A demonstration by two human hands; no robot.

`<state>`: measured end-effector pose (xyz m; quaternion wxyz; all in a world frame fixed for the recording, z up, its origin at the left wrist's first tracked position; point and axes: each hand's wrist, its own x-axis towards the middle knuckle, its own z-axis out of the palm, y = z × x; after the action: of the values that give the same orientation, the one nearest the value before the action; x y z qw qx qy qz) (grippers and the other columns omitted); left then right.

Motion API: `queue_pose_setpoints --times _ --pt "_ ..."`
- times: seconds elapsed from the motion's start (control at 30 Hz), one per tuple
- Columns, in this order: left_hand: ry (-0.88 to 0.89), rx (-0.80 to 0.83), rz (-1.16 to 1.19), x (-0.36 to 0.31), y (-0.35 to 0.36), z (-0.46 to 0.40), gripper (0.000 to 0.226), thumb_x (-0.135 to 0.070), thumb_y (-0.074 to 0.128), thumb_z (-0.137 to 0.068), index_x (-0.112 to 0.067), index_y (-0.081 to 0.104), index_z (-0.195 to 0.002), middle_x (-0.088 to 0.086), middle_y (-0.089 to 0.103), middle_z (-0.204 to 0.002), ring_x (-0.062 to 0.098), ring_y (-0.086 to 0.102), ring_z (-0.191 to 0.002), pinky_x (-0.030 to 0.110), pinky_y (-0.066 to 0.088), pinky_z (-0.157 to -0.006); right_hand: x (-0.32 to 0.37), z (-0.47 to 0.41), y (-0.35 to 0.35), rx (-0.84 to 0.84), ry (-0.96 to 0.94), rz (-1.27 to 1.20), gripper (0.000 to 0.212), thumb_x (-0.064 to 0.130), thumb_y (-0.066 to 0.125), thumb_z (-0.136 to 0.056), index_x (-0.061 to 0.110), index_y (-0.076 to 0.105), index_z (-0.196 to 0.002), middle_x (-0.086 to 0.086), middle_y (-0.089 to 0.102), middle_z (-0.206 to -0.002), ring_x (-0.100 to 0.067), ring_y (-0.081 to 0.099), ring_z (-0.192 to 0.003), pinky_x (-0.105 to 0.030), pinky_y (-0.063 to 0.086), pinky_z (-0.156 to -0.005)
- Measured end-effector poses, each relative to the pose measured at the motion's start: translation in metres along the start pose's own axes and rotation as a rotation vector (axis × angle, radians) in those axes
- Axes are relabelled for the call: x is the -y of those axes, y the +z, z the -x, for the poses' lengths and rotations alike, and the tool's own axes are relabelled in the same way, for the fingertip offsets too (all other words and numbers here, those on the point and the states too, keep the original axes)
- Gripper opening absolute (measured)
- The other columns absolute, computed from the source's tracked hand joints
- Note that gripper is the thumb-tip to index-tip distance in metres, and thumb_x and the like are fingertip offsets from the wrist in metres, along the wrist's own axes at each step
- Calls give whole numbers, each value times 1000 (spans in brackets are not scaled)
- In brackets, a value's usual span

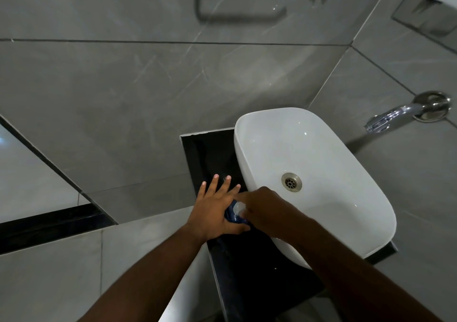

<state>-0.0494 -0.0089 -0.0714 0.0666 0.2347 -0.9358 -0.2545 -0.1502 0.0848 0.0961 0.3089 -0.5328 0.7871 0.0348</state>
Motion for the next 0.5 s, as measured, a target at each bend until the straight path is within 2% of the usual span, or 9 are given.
queue_pose_setpoints --times 0.07,0.17,0.37,0.43,0.5 --pt "-2 2 10 0 1 0 112 -95 44 -64 -37 13 -155 -2 1 -165 19 -21 -147 49 -17 -117 3 -4 -5 38 40 71 42 22 57 -94 9 51 -134 -16 59 -131 -31 59 -119 -40 46 -106" --pt "4 8 11 2 1 0 112 -95 45 -63 -38 13 -154 -2 1 -166 19 -21 -146 47 -19 -115 3 -6 -6 43 47 99 38 21 54 -95 8 54 -131 -17 60 -128 -34 57 -120 -44 46 -105" --pt "9 12 19 1 0 -1 112 -95 44 -63 -38 11 -154 -1 1 -166 19 -21 -146 45 -19 -115 1 -9 -2 18 79 58 41 23 57 -94 7 54 -131 -16 60 -131 -29 59 -118 -38 45 -107" --pt "6 15 36 0 -1 0 112 -94 46 -64 -38 9 -154 0 1 -166 19 -21 -146 46 -17 -116 -6 -7 3 -35 30 18 38 23 58 -92 9 57 -127 -15 65 -123 -27 64 -109 -34 49 -99" --pt "15 12 56 -1 -4 0 115 -93 48 -65 -39 1 -154 0 -3 -166 19 -22 -146 48 -13 -118 -13 -4 11 -158 -38 -75 36 25 61 -90 15 57 -124 -11 71 -111 -21 67 -94 -31 53 -86"
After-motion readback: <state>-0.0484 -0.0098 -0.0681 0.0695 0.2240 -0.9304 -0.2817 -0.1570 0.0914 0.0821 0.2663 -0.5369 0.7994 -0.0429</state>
